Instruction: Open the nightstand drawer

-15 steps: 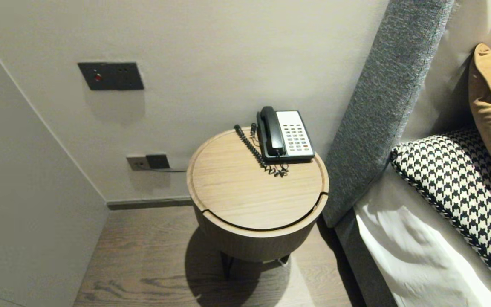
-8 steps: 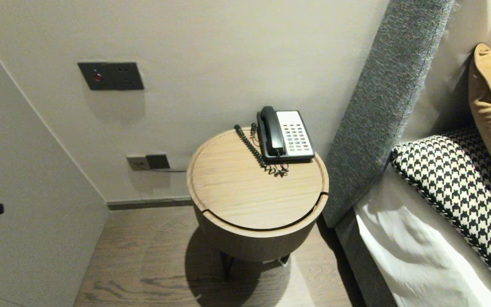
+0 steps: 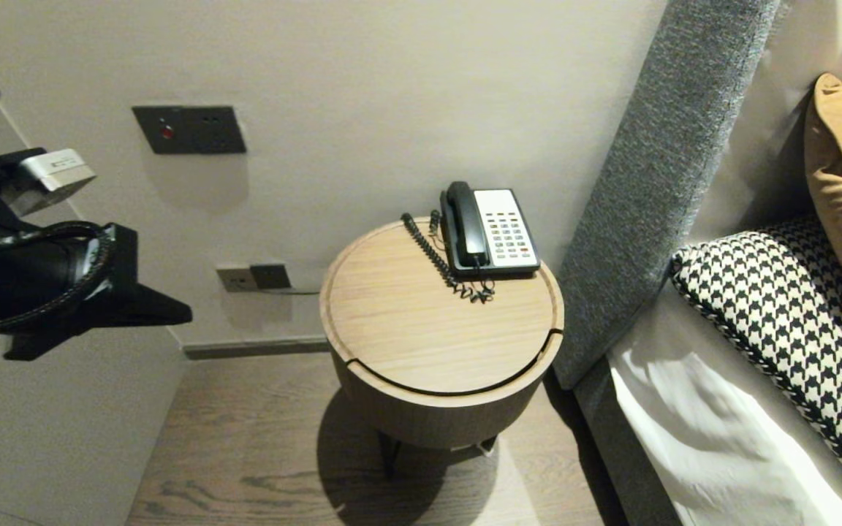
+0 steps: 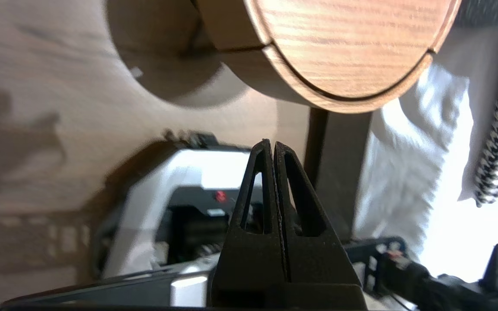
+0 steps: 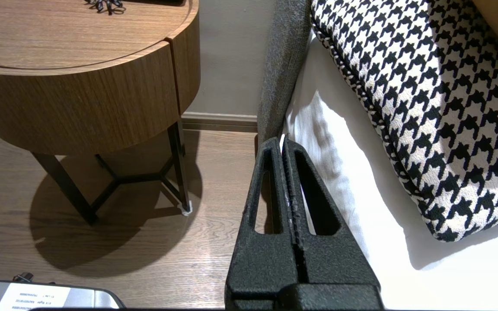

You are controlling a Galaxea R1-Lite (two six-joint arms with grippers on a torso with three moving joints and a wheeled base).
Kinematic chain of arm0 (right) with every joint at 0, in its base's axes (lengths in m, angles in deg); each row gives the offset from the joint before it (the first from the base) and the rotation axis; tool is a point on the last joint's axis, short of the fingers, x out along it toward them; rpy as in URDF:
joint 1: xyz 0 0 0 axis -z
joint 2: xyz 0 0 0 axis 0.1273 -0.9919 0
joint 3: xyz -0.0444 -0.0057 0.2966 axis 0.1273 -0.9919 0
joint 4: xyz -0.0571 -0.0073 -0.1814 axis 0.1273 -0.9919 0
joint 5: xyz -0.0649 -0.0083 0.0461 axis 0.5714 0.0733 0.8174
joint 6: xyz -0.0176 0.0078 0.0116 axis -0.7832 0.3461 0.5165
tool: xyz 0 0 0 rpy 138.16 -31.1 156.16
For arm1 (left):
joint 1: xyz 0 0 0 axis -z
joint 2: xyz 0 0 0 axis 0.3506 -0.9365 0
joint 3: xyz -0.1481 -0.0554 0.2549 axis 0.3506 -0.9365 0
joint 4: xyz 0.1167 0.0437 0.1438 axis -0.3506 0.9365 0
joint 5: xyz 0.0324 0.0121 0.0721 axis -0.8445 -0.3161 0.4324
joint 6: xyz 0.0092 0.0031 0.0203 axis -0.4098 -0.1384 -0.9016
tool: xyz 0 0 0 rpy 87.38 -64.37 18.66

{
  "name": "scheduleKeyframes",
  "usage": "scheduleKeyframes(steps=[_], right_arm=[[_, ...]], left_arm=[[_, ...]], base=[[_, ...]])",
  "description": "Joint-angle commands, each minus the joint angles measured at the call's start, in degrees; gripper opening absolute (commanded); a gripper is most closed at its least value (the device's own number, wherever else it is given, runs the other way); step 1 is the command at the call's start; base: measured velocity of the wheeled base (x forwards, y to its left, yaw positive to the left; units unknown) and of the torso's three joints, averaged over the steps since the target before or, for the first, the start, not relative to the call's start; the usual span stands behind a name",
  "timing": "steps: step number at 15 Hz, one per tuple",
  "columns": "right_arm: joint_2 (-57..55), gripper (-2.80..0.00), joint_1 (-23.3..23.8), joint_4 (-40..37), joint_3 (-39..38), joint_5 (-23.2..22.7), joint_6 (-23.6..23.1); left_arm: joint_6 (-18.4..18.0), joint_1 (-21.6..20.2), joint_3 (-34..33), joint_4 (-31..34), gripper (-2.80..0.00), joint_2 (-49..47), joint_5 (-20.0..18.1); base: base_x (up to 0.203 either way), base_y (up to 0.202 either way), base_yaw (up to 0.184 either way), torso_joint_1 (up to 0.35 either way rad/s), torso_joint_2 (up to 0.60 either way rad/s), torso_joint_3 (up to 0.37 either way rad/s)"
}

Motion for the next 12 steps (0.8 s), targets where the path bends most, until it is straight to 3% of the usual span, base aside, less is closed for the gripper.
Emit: scheduleKeyframes(steps=[1,7,12], right_arm=[[-0.08,-2.8,-0.04,0.05,-2.29,0.03,-0.05],[-0.08,-2.8,-0.04,0.05,-2.29,0.27,0.65],[-0.08,-2.8,-0.04,0.05,-2.29,0.38,0.83]], left_arm=[[1.72,2.09,3.07,0.26,-2.8,-8.51,-1.33],[3.74,8.69,3.34,-6.23,-2.8,-18.39,-1.74],[4.46,11.49,2.6,-15.45,-2.8,-25.12,2.8]], base=[[0.0,0.0,0.0,0.0,0.0,0.0],[0.0,0.0,0.0,0.0,0.0,0.0],[0.0,0.0,0.0,0.0,0.0,0.0]])
